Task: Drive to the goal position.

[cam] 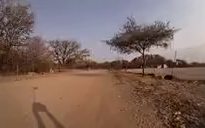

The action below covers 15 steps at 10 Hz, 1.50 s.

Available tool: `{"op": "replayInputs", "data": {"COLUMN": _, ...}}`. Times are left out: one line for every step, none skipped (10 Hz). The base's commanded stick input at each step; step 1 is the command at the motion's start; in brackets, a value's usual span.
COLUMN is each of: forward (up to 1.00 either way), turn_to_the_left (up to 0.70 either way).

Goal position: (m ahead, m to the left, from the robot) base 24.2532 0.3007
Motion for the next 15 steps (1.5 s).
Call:
{"op": "replayInputs", "data": {"forward": 0.70, "turn_to_the_left": 0.00}}
{"op": "replayInputs", "data": {"forward": 0.70, "turn_to_the_left": 0.00}}
{"op": "replayInputs", "data": {"forward": 0.70, "turn_to_the_left": 0.00}}
{"op": "replayInputs", "data": {"forward": 0.70, "turn_to_the_left": 0.00}}
{"op": "replayInputs", "data": {"forward": 0.70, "turn_to_the_left": 0.00}}
{"op": "replayInputs", "data": {"forward": 0.70, "turn_to_the_left": 0.00}}
{"op": "replayInputs", "data": {"forward": 0.70, "turn_to_the_left": 0.00}}
{"op": "replayInputs", "data": {"forward": 0.70, "turn_to_the_left": 0.00}}
{"op": "replayInputs", "data": {"forward": 0.70, "turn_to_the_left": 0.00}}
{"op": "replayInputs", "data": {"forward": 0.70, "turn_to_the_left": 0.00}}
{"op": "replayInputs", "data": {"forward": 0.70, "turn_to_the_left": 0.00}}
{"op": "replayInputs", "data": {"forward": 0.70, "turn_to_the_left": 0.00}}
{"op": "replayInputs", "data": {"forward": 0.70, "turn_to_the_left": 0.00}}
{"op": "replayInputs", "data": {"forward": 0.70, "turn_to_the_left": 0.00}}
{"op": "replayInputs", "data": {"forward": 0.70, "turn_to_the_left": 0.00}}
